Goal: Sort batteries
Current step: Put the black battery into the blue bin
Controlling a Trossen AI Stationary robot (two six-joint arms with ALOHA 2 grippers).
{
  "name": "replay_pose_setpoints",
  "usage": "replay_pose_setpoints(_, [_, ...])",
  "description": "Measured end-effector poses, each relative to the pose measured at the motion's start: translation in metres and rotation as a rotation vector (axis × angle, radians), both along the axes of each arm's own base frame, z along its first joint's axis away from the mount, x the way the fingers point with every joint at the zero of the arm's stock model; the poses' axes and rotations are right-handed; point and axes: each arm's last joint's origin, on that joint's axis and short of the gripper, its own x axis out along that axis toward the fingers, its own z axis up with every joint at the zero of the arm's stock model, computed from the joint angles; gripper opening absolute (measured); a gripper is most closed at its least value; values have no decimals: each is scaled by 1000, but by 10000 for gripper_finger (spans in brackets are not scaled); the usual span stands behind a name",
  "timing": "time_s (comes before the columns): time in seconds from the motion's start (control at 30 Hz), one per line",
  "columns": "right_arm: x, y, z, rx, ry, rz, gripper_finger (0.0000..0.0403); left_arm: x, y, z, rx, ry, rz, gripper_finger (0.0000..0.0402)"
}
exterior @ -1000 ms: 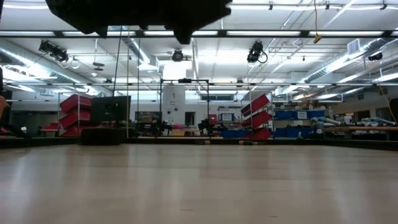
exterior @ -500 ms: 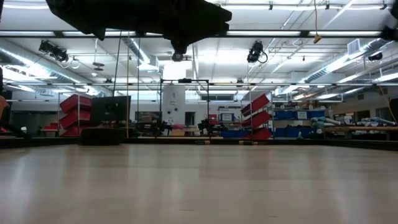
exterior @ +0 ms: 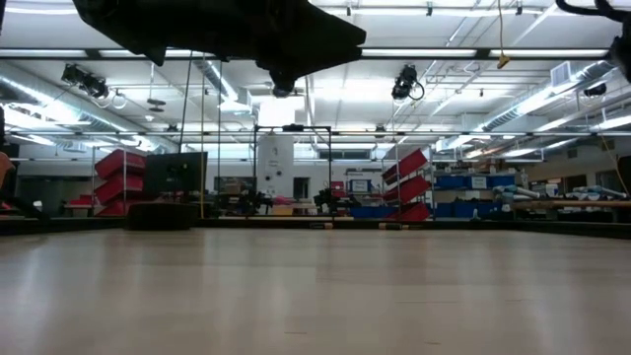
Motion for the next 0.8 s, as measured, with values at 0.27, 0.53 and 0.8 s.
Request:
replay_pose_setpoints(0.27, [10, 4, 7, -26, -137, -42, 190, 0, 1, 0, -29, 6, 35, 159])
replay_pose_setpoints(0.53, [53, -14, 51, -339, -575, -88, 116, -23, 5, 44, -93, -91, 35, 159])
replay_pose_setpoints(0.8, [124, -76, 73, -559, -539, -29, 8, -73, 18, 95, 7, -118, 156, 159])
